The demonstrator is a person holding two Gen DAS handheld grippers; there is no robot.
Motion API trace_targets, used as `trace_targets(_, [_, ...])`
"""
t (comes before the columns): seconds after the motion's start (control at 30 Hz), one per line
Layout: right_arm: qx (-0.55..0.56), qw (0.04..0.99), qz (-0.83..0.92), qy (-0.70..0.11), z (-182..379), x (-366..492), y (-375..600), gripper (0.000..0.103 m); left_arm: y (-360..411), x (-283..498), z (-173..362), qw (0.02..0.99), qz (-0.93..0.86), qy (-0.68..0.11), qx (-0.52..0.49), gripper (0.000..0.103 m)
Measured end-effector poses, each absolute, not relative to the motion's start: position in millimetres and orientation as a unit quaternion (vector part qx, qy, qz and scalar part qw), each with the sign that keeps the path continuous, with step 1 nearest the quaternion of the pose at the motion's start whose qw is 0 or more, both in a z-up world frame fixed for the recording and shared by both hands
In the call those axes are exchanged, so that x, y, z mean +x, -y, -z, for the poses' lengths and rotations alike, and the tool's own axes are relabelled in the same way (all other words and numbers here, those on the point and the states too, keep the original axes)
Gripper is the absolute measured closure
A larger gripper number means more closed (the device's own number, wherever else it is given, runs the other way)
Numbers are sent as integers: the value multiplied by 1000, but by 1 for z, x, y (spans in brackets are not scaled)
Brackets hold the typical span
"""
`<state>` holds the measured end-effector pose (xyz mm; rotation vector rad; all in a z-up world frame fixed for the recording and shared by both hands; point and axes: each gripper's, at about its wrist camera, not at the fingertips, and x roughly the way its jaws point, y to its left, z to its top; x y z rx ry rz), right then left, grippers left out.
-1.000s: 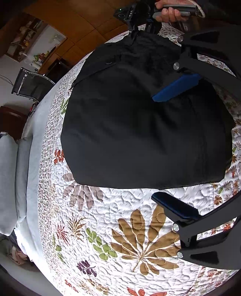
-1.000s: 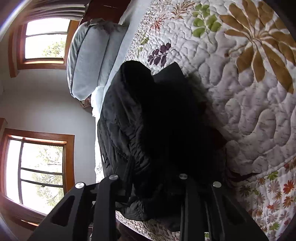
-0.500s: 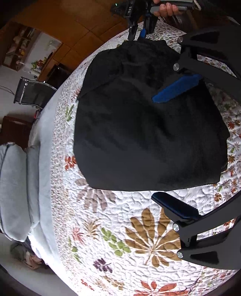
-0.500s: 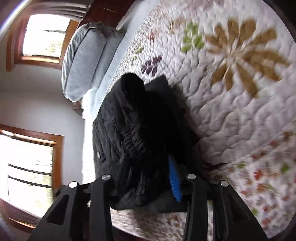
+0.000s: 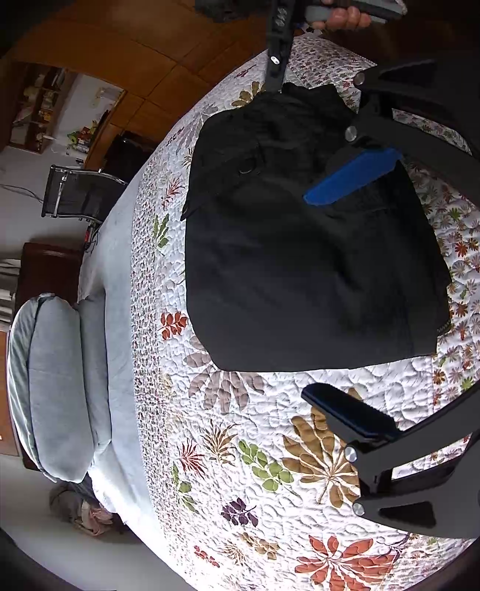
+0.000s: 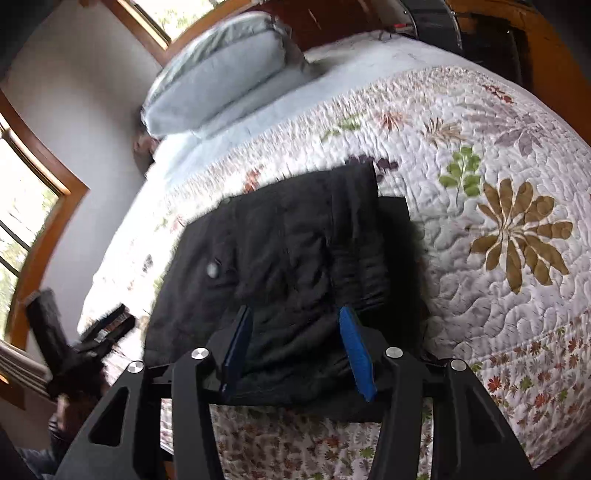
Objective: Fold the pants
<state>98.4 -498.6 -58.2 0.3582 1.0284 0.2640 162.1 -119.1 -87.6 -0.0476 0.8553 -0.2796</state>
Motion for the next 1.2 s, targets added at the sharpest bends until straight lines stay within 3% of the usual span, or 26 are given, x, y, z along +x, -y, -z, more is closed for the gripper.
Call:
trace_targets(0.07, [165, 841, -112, -503, 72, 97, 503, 58, 118, 162, 90, 898, 133, -419, -20, 5])
trace_targets(0.3, [225, 830, -131, -494, 77, 88, 520, 57, 87, 167, 113, 886, 88, -453, -36, 4])
trace_targets(0.4, [262, 828, -131, -478, 67, 79, 539, 42, 67, 166, 121, 879, 82, -467, -56, 4])
trace_targets(0.47, [293, 819, -134, -474, 67, 77, 558, 24, 50, 168, 128, 868, 91, -480, -94, 4])
trace_targets(0.63, [410, 751, -180, -485, 96, 95, 595, 13, 16, 184, 152, 798, 162, -524, -248, 4])
trace_targets(1.2, [427, 709, -186, -530, 153, 134, 583, 11, 13, 207, 196, 652, 237, -602, -395, 3])
